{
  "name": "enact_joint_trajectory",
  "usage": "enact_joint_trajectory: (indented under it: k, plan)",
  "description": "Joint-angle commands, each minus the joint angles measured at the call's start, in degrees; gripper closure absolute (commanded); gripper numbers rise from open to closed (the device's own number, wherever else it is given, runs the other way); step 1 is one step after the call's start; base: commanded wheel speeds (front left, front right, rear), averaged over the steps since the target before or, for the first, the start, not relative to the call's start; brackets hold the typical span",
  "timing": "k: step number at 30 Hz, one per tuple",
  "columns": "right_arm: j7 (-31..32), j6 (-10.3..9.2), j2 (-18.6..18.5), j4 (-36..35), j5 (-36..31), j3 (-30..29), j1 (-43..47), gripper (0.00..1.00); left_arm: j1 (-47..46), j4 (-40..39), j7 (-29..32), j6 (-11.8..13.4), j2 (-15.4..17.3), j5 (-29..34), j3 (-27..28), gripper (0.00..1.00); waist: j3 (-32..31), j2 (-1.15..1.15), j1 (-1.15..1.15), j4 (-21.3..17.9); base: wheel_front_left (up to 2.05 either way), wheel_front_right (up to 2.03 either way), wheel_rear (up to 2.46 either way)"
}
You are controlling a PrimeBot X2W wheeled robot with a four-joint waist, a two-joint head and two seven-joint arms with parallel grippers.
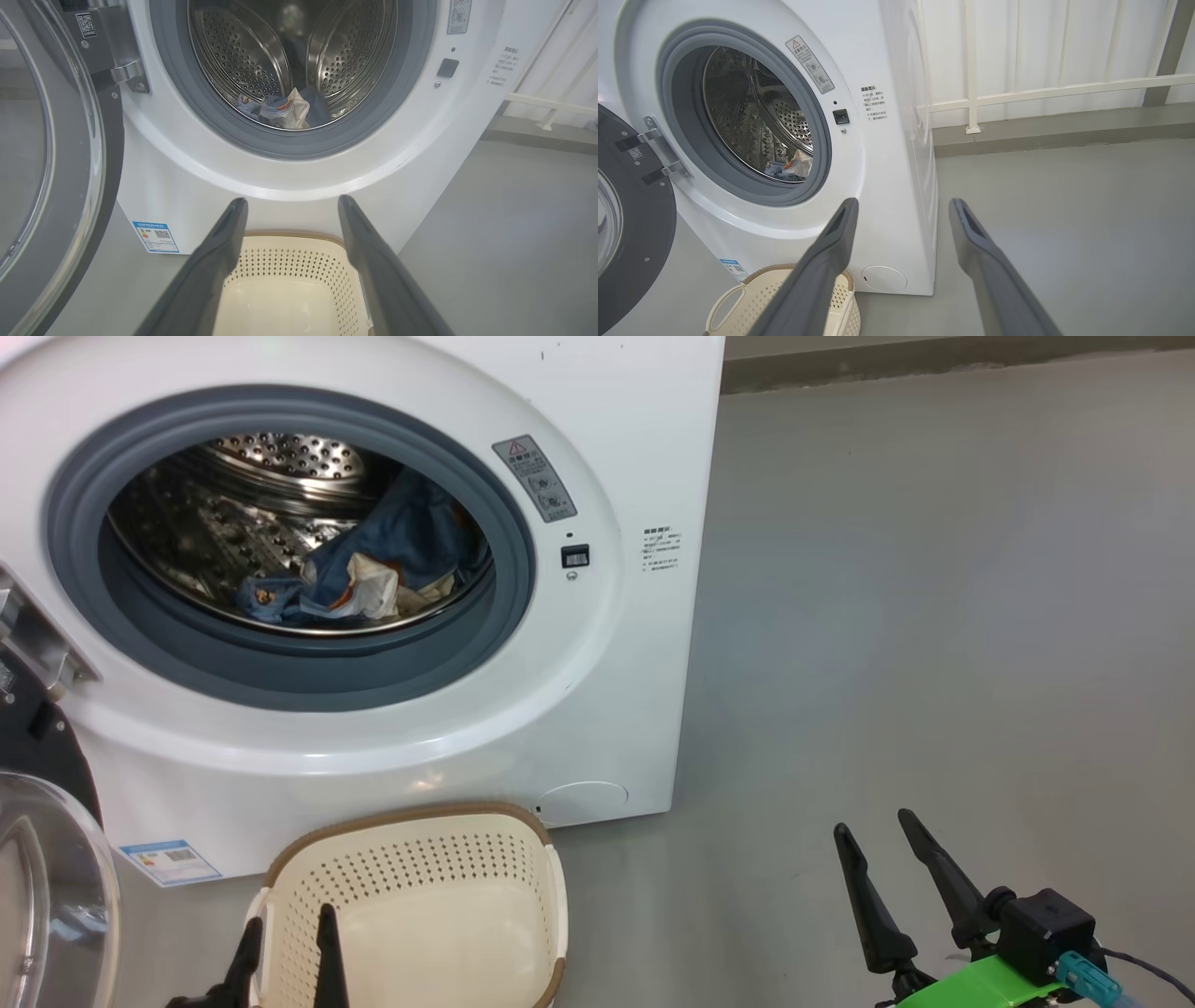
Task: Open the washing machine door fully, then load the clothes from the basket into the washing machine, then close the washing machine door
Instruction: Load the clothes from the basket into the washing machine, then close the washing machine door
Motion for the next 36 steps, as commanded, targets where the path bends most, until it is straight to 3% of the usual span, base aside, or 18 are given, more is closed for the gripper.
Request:
enact_joint_trajectory:
  k: [1,36]
  plan:
    - [-0.28,0.35,0.1,-1.16,-0.51,1.4,-0.39,0.0,-0.21,-1.49,-0.37,0.43,0.66,-0.35,1.55,0.0,-0.37,0.0,0.0,-0.08,0.0,0.0,0.0]
    - [-0.28,0.35,-0.8,1.89,-1.67,-1.06,1.5,0.0,2.84,-3.73,-0.37,-0.8,0.65,2.45,2.46,0.0,-0.37,0.0,0.0,0.7,0.0,0.0,0.0]
